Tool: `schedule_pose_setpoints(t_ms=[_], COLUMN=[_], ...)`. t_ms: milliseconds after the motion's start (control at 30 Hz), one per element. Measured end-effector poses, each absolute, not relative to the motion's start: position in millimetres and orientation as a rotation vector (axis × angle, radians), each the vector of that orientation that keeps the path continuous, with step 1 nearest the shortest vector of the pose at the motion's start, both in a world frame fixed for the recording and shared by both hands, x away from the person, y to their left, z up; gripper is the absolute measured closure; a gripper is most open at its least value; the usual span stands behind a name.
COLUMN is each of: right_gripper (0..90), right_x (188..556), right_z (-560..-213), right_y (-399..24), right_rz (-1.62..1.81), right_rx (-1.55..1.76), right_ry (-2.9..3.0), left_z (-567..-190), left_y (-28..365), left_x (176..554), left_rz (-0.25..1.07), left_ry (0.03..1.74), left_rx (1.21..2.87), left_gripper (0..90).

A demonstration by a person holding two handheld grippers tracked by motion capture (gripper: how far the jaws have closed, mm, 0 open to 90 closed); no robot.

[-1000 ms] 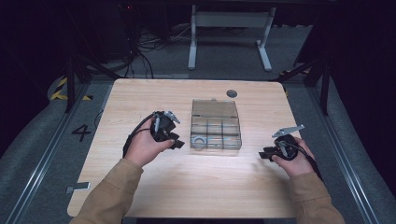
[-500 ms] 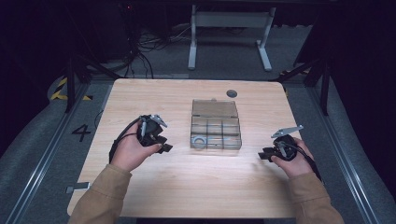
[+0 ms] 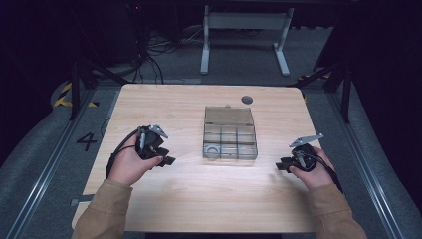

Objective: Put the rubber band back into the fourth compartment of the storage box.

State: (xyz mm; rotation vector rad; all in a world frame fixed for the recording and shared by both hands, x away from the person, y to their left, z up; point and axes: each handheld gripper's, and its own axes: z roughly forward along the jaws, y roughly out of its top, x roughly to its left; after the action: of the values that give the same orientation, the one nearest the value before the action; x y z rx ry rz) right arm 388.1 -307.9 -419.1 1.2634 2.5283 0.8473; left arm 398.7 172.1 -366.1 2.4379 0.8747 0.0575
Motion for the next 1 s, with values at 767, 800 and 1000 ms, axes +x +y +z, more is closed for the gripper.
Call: schedule_pose_setpoints(t_ms=[767,800,1000], right_gripper=[65.4,65.4,65.2], right_x=[389,389,391], right_z=[-421,-421,-421], right_y=[-308,-308,-310], right_rz=[0.841,0.841,0.849], right_rx=[1.259,1.259,1.260], right_ry=[2.534,2.535,2.531], left_z=[-383,-384,-386], left_y=[205,208,222], left_x=[384,383,377], left_rz=[0.040,0.037,0.055], left_ry=[0.977,0.982,1.016], left_rx=[2.388,2.392,2.393], left_gripper=[55.2,55.2,54.5])
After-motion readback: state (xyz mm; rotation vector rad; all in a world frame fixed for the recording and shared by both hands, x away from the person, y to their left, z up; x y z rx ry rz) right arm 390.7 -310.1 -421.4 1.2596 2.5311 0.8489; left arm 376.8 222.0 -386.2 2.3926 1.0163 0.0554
